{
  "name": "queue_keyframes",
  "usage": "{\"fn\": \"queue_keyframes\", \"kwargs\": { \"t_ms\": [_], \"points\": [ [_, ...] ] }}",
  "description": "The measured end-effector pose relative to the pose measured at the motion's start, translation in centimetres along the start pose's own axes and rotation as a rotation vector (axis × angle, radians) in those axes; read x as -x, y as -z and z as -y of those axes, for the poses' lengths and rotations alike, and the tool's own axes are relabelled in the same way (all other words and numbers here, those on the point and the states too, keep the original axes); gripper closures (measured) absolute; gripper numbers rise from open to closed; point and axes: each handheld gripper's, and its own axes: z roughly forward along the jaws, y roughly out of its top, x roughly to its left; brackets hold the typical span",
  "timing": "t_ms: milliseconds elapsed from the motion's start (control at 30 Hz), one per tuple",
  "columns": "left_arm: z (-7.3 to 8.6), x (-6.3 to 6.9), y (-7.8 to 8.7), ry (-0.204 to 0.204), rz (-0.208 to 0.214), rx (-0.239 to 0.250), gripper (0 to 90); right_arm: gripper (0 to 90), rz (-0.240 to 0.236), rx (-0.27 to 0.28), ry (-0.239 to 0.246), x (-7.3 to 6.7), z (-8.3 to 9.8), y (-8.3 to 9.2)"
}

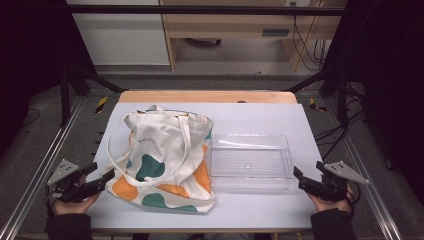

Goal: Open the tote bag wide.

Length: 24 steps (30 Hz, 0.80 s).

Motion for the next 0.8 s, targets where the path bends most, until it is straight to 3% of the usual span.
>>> {"fn": "queue_keyframes", "kwargs": {
  "t_ms": [300, 467, 800],
  "points": [
    [-1.5, 0.1, 1.2, 0.017, -0.012, 0.050, 27.8, 19.1, -0.036, 0.016, -0.001, -1.1, -0.7, 0.1],
    [-2.5, 0.4, 2.0, 0.010, 0.006, 0.082, 28.8, 20.9, -0.071, 0.021, 0.012, -2.5, -1.3, 0.0],
    [-3.6, 1.5, 2.7, -0.024, 0.010, 0.099, 30.2, 22.0, -0.158, 0.031, 0.064, -5.9, -2.7, -0.8]
  ]
}}
